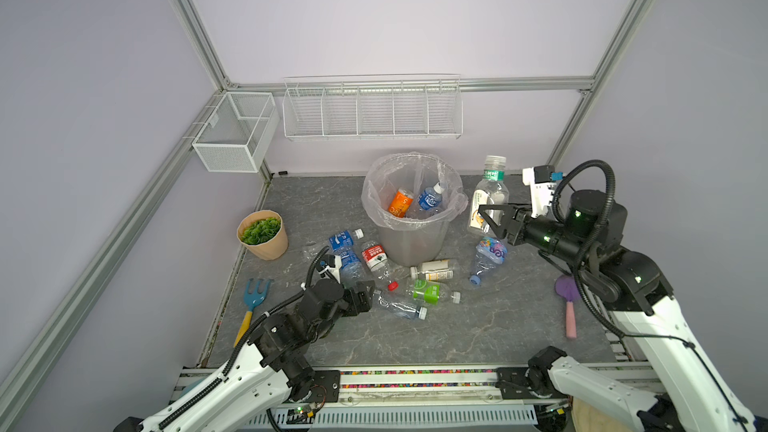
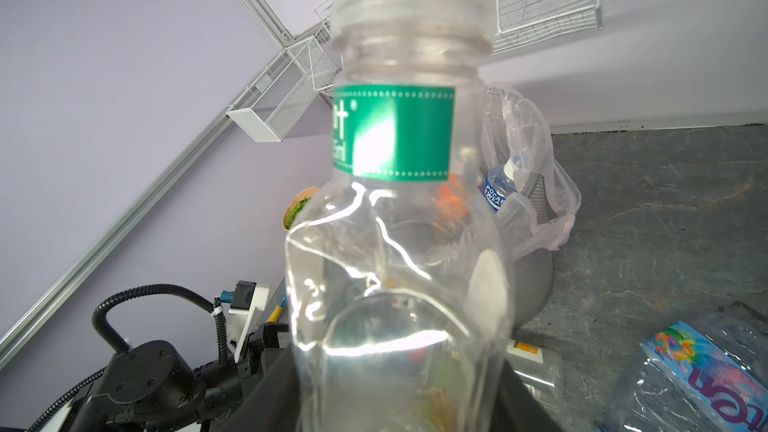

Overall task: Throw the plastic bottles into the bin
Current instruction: 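Lift the clear green-label bottle upright with the right gripper, then carry the bottle over the bin and open the right gripper, then withdraw the right gripper while the left gripper reaches toward the clear blue-cap bottle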

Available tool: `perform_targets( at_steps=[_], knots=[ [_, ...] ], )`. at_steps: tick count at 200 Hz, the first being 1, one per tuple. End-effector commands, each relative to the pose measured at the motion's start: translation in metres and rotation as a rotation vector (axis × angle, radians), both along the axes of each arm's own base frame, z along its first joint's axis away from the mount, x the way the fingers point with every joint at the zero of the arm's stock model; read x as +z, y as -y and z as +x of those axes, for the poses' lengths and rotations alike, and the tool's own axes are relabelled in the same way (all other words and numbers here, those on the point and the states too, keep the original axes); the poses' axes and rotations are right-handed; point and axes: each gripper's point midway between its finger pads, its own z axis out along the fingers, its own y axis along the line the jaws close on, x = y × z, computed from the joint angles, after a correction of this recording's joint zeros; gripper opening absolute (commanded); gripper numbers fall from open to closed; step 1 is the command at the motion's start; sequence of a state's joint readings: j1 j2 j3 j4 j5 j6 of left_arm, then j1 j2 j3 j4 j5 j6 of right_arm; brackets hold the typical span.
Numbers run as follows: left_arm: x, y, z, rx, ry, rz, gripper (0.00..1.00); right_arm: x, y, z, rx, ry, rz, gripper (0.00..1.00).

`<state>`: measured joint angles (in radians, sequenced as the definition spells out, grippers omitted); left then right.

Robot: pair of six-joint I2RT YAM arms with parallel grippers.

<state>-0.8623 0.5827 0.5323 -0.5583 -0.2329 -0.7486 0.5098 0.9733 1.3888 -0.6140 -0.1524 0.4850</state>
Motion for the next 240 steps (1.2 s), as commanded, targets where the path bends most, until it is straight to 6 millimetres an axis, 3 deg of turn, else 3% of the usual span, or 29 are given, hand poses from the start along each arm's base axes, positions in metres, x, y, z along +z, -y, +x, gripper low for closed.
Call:
perform_targets(
  at_steps=[1,62,84,102,111,129,144,147,153,186,240],
  knots=[
    [-0.001,-0.003,-0.001,0.014,-0.005,-0.008,0.97,0.018,-0.006,0.01,-0.001,0.067,-0.012,0.07],
    [0.009,-0.008,-0.002,0.02,0.01,-0.009,0.97,0.034,-0.032,0.043,0.023,0.085,-0.03,0.07],
    [0.014,-0.01,-0.003,0.026,0.016,-0.013,0.97,0.029,-0.05,0.061,0.048,0.055,-0.052,0.07],
    [0.018,-0.012,-0.004,0.029,0.022,-0.017,0.97,0.011,-0.069,0.082,0.063,0.006,-0.105,0.08],
    [0.021,-0.012,-0.004,0.03,0.024,-0.022,0.97,-0.007,-0.076,0.094,0.067,-0.049,-0.155,0.18],
    [0.025,-0.013,-0.005,0.028,0.026,-0.02,0.97,-0.036,-0.087,0.102,0.097,-0.179,-0.276,0.57],
    [0.028,-0.018,-0.007,0.036,0.028,-0.011,0.97,-0.035,-0.077,0.101,0.02,-0.17,-0.348,0.87],
    [0.029,-0.019,-0.007,0.038,0.03,-0.01,0.97,-0.033,-0.074,0.099,0.008,-0.153,-0.352,0.98],
    [0.029,-0.021,-0.008,0.039,0.032,-0.008,0.97,-0.025,-0.07,0.095,-0.013,-0.11,-0.343,0.89],
    [0.027,-0.024,-0.008,0.05,0.042,-0.012,0.97,0.001,-0.039,0.073,-0.094,0.005,-0.293,0.88],
    [0.018,-0.01,-0.005,0.024,0.001,-0.01,0.96,-0.013,-0.032,0.056,-0.065,-0.024,-0.305,0.88]
  ],
)
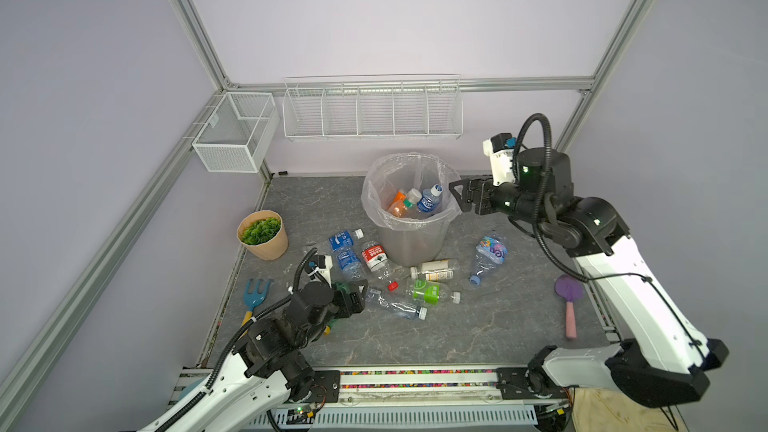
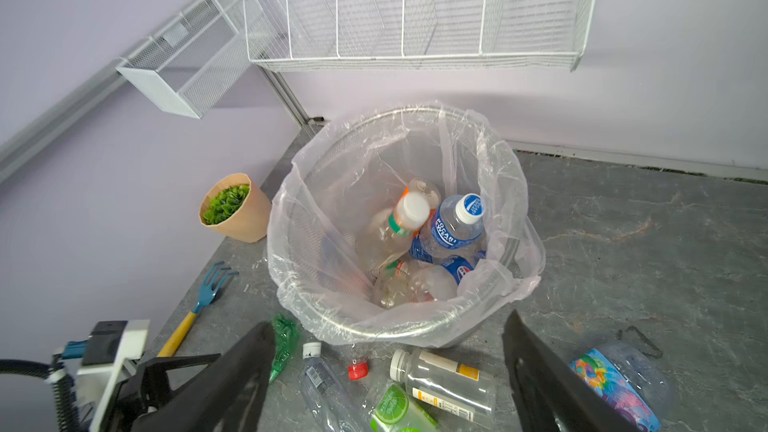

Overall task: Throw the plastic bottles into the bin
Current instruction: 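Withdraw the right gripper while the left gripper reaches toward the clear blue-cap bottle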

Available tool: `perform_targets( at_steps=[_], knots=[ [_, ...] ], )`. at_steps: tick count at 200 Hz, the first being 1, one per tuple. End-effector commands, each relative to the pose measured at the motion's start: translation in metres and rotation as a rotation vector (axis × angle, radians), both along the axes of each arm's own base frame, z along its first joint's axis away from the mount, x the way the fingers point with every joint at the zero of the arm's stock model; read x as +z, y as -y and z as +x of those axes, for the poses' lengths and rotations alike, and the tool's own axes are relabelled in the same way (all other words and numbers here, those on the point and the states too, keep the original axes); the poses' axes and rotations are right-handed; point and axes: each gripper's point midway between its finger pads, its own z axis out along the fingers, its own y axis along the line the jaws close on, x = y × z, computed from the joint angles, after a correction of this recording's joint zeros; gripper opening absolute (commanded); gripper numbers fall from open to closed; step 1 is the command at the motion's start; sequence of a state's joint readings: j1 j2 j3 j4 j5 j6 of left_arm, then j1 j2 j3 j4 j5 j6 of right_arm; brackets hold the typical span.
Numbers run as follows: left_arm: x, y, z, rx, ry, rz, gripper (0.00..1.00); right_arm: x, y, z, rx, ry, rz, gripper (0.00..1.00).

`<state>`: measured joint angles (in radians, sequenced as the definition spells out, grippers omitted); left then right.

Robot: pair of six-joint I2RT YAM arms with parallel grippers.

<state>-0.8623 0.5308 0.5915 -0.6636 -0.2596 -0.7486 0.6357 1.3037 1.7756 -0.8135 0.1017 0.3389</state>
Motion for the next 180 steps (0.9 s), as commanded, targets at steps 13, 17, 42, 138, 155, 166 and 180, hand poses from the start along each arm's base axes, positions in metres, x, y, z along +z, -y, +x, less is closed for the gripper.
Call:
perform_targets(
  at_steps=[13,17,42,138,155,166,180],
  knots=[
    [-0.004,0.007,0.0,-0.005,-0.03,-0.025,0.96,-0.03,0.004,0.001,-0.018,-0.038,-0.041,0.88],
    [-0.006,0.008,0.0,-0.006,-0.037,-0.028,0.96,-0.032,0.005,0.0,-0.023,-0.04,-0.041,0.88],
    [-0.017,0.013,-0.003,-0.015,-0.085,-0.041,0.95,-0.041,0.019,-0.006,-0.066,-0.049,-0.047,0.88],
    [-0.063,0.057,-0.003,0.025,-0.272,-0.165,0.89,-0.051,0.058,-0.019,-0.23,-0.081,-0.046,0.88],
    [-0.067,0.062,-0.001,0.046,-0.291,-0.178,0.89,-0.053,0.061,-0.021,-0.238,-0.083,-0.04,0.88],
    [-0.067,0.063,-0.001,0.06,-0.307,-0.181,0.89,-0.053,0.063,-0.022,-0.244,-0.082,-0.038,0.88],
    [-0.071,0.062,0.0,0.085,-0.337,-0.168,0.91,-0.055,0.067,-0.022,-0.261,-0.081,-0.039,0.88]
  ],
)
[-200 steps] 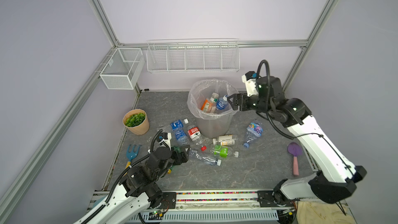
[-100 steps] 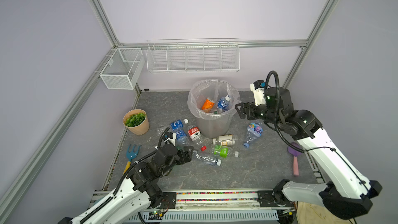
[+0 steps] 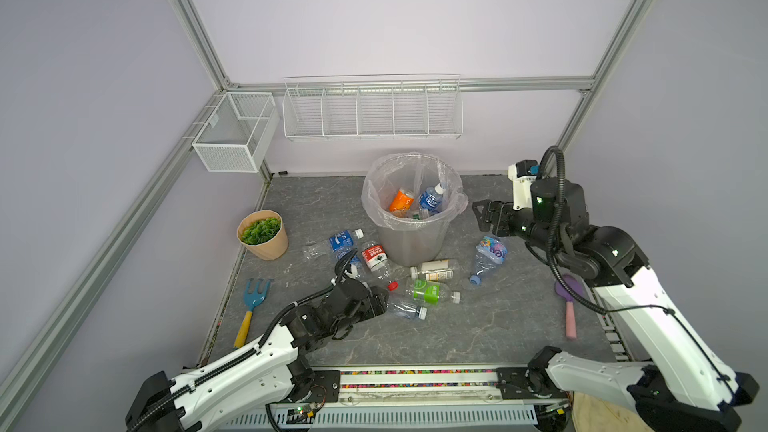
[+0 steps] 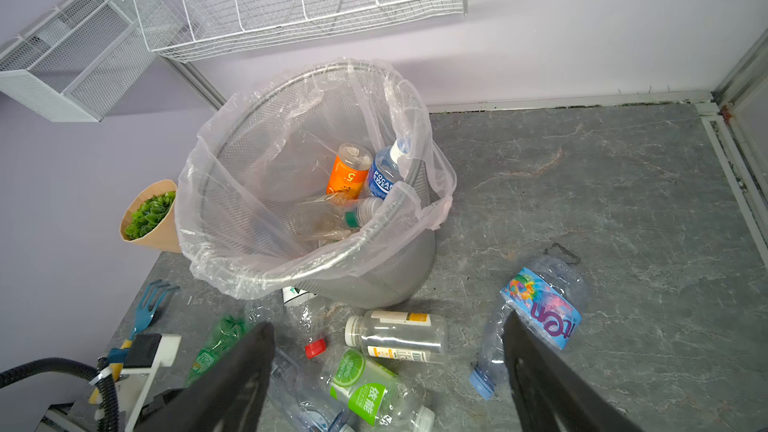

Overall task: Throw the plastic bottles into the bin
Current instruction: 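Withdraw the right gripper while the left gripper reaches toward the clear blue-cap bottle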

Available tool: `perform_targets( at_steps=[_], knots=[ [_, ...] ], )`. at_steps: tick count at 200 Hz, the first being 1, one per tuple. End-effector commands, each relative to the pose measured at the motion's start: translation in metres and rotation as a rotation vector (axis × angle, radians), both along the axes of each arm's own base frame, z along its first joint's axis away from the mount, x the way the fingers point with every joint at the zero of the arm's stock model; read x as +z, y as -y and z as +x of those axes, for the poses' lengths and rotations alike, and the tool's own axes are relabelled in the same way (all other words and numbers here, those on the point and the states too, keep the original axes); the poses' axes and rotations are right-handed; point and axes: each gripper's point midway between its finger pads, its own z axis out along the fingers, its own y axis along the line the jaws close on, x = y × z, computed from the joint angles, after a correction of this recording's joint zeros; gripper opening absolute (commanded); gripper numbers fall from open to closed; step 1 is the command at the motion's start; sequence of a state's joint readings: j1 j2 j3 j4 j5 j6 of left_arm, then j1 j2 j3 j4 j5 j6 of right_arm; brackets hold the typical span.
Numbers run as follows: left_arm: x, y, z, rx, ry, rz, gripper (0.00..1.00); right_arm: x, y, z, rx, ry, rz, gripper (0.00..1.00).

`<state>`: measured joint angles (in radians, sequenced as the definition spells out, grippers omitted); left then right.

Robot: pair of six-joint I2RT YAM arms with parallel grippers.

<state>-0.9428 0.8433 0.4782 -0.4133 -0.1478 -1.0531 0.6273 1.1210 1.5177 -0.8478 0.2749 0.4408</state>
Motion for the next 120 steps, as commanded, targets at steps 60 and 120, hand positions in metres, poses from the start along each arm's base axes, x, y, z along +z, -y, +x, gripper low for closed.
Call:
perform_targets(
  at_steps=[60,120],
  knots=[
    [-0.015,0.017,0.01,0.154,-0.168,-0.012,0.96,-0.008,0.028,-0.005,-0.104,-0.002,0.01,0.88],
    [-0.017,0.032,0.023,0.172,-0.196,0.033,0.99,-0.013,0.043,-0.009,-0.138,-0.006,0.013,0.88]
  ],
)
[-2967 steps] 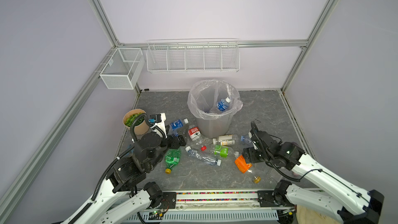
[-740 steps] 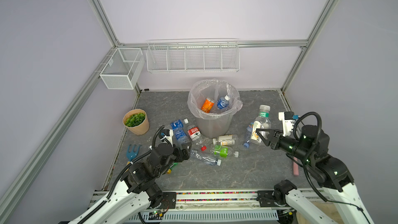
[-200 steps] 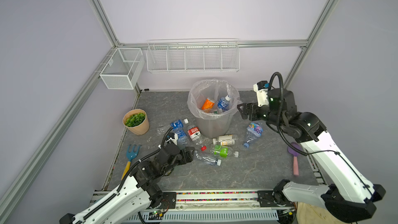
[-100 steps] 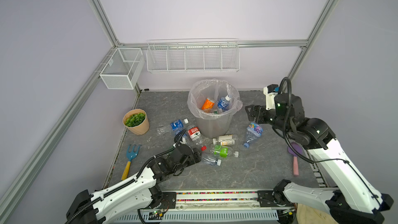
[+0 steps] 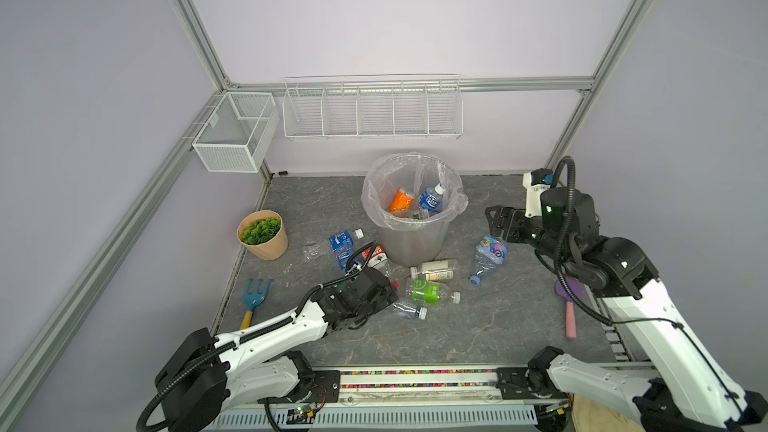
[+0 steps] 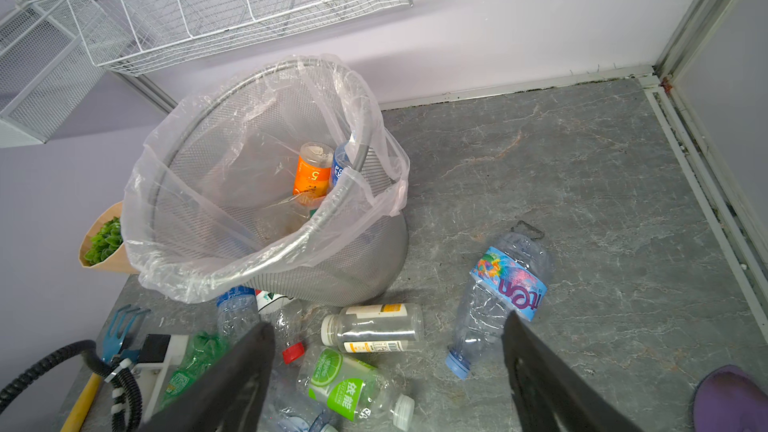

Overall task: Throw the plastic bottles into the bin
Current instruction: 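Withdraw the right gripper while the left gripper reaches toward the clear blue-cap bottle, then lower the left gripper and grasp the clear blue-cap bottle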

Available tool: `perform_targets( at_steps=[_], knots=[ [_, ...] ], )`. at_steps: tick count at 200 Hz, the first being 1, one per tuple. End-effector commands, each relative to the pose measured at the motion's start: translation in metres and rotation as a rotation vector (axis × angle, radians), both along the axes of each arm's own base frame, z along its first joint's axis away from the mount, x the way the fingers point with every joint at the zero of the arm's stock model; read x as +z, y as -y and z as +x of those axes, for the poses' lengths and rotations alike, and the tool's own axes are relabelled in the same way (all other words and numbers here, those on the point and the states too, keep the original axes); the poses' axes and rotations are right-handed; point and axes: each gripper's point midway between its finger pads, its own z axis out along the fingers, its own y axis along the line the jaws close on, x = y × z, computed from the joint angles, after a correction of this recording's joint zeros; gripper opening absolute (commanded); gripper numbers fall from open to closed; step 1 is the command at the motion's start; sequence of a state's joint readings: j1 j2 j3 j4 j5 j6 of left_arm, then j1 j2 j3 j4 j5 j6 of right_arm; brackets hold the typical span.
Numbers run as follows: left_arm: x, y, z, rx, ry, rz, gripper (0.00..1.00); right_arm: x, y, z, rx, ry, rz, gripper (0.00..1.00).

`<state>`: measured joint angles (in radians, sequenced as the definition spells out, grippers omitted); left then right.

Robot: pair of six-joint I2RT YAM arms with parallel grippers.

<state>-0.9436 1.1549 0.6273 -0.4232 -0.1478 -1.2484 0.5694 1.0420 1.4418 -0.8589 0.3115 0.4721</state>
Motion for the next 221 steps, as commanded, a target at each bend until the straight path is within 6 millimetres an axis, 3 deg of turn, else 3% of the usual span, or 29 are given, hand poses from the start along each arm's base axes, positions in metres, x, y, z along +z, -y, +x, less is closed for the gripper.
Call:
perform_targets(
  at_steps=[1,61,97,119,187,221],
  knots=[
    [0.006,0.008,0.006,0.027,-0.01,-0.007,0.99,-0.002,0.01,-0.004,-0.034,0.0,0.008,0.88],
    [-0.021,0.014,0.001,0.0,-0.082,0.073,0.91,-0.006,0.019,-0.005,-0.052,-0.005,0.02,0.88],
    [-0.034,0.015,-0.003,-0.008,-0.108,0.109,0.76,-0.009,0.022,-0.007,-0.063,-0.009,0.027,0.88],
    [-0.041,0.011,-0.007,0.011,-0.115,0.127,0.73,-0.011,0.025,-0.007,-0.07,-0.011,0.026,0.88],
    [-0.043,0.007,-0.013,0.044,-0.105,0.132,0.31,-0.013,0.03,-0.012,-0.08,-0.009,0.031,0.88],
    [-0.032,0.001,-0.012,0.065,-0.077,0.128,0.21,-0.014,0.034,-0.016,-0.087,-0.004,0.032,0.88]
  ],
)
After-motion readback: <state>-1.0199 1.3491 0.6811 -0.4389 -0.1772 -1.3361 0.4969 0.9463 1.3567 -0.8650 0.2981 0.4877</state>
